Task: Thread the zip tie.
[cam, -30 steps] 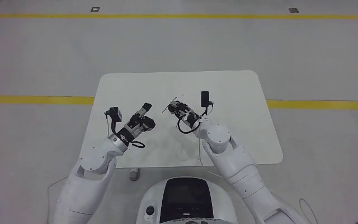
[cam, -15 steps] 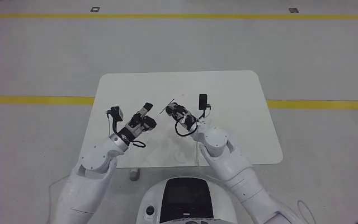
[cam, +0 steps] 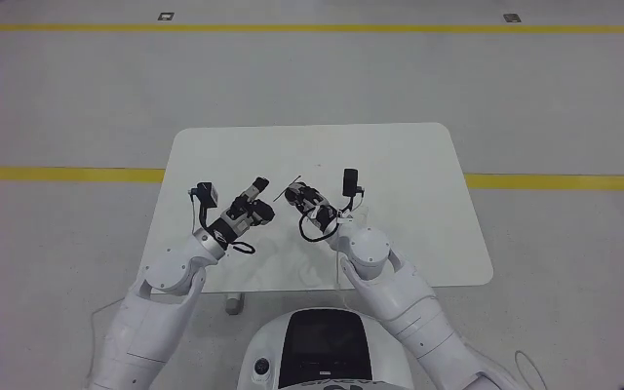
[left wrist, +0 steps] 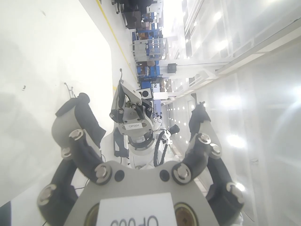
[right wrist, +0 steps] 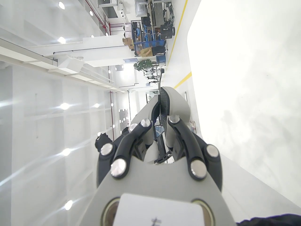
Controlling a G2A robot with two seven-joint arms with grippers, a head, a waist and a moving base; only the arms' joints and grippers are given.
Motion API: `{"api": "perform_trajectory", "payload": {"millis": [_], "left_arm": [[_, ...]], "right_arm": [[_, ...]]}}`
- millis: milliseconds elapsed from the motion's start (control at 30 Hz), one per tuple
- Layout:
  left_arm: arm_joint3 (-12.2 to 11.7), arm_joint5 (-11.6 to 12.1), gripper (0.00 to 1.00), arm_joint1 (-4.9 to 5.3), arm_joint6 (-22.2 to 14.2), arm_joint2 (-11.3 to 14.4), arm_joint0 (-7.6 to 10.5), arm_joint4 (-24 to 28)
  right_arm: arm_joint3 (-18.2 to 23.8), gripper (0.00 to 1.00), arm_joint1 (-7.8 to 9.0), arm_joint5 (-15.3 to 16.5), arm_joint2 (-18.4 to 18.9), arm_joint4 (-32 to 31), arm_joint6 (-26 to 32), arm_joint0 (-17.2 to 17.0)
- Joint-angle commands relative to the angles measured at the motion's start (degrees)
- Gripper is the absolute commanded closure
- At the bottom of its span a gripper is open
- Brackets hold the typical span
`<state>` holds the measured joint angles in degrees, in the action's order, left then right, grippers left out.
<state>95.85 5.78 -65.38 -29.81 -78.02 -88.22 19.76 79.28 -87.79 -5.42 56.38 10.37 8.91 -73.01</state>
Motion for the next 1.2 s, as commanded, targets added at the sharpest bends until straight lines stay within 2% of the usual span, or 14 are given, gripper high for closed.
{"api": "perform_trajectory", "payload": {"millis": [0, 167, 367, 567, 633, 1133, 1167], "left_arm": [[-1.05, 0.86, 0.0, 0.03, -0.56, 0.05, 0.22, 0.33], [-3.61, 2.44, 0.0, -0.05, -2.04, 0.67, 1.44, 2.13], [-3.61, 2.44, 0.0, -0.05, -2.04, 0.67, 1.44, 2.13], [-4.22, 2.8, 0.0, -0.16, -0.73, 1.73, 1.98, 1.62], [-4.23, 3.3, 0.0, -0.15, -1.29, 2.03, 2.19, 1.42], [-4.06, 3.29, 0.0, -0.09, -0.23, 2.57, 1.75, 1.09], [-4.05, 3.31, 0.04, -0.07, -0.27, 2.55, 1.71, 1.09]], "right_arm": [[0.85, 1.0, 0.03, -0.13, -0.19, -0.43, -0.11, -0.49], [1.98, 1.0, 0.08, -1.08, -0.67, -1.41, -0.45, -1.33], [1.98, 1.0, 0.08, -1.08, -0.67, -1.41, -0.45, -1.33], [2.17, 1.0, 0.0, -2.07, -1.34, -2.07, -1.15, -1.98], [2.14, 1.0, -0.02, -2.07, -1.43, -2.08, -1.25, -2.09], [4.03, 1.0, 0.27, -1.55, -0.74, -3.73, -2.14, -3.27], [4.11, 1.0, 0.28, -1.67, -0.74, -3.9, -2.17, -3.29]]}}
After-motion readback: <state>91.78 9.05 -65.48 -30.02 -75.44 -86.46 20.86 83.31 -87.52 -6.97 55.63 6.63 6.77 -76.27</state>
